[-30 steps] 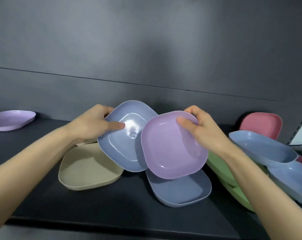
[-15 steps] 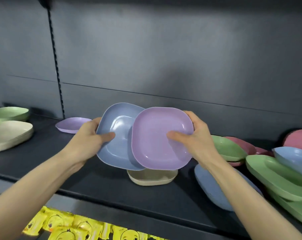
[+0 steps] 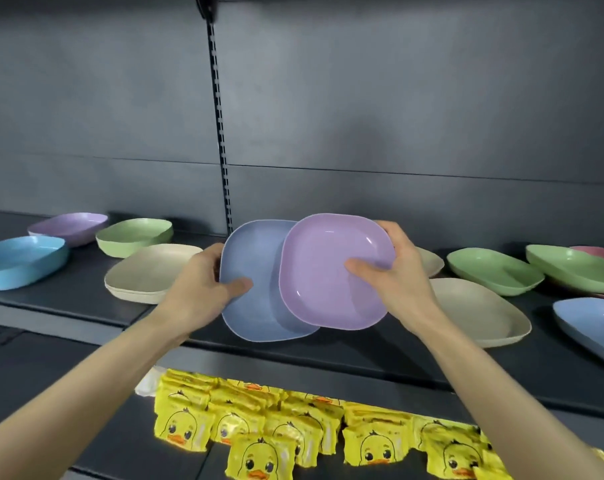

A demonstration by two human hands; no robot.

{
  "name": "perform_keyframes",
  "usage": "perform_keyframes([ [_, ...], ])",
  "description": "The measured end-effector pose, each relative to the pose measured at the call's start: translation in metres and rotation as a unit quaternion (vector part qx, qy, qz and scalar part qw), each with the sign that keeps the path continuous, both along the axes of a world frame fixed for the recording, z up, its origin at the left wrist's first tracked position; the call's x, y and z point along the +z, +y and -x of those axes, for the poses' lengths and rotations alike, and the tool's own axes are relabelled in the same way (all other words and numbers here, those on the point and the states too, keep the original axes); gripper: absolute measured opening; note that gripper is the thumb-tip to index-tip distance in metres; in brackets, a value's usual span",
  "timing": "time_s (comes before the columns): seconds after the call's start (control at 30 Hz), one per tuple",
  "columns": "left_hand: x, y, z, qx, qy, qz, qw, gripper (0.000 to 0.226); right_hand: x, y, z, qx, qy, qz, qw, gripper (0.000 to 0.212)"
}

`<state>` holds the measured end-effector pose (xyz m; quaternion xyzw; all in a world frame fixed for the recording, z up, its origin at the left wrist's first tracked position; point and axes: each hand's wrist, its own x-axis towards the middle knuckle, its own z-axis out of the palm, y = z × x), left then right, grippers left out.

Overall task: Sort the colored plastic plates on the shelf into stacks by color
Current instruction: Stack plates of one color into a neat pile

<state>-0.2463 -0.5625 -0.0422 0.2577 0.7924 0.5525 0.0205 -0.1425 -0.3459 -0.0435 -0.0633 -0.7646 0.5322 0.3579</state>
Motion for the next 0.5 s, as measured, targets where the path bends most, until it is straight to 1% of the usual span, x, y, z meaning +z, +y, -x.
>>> perform_keyframes([
  [0.2, -0.010, -0.007, 0.044, -0.010, 0.034, 0.059, 0.998, 0.039, 0.000, -0.011, 0.029, -0.028, -0.021, -0.018, 0.999, 0.043],
  [0.27, -0.015, -0.006, 0.058, -0.023, 0.040, 0.080, 0.996, 0.048, 0.001, -0.009, 0.039, -0.038, -0.026, -0.018, 0.999, 0.042],
  [0.4, -0.021, 0.002, 0.084, -0.057, 0.054, 0.125, 0.989, 0.071, -0.002, -0.002, 0.060, -0.045, -0.039, -0.014, 0.998, 0.043],
  [0.5, -0.022, 0.009, 0.102, -0.088, 0.031, 0.163, 0.982, 0.072, -0.003, 0.004, 0.075, -0.051, -0.048, -0.001, 0.998, 0.042],
])
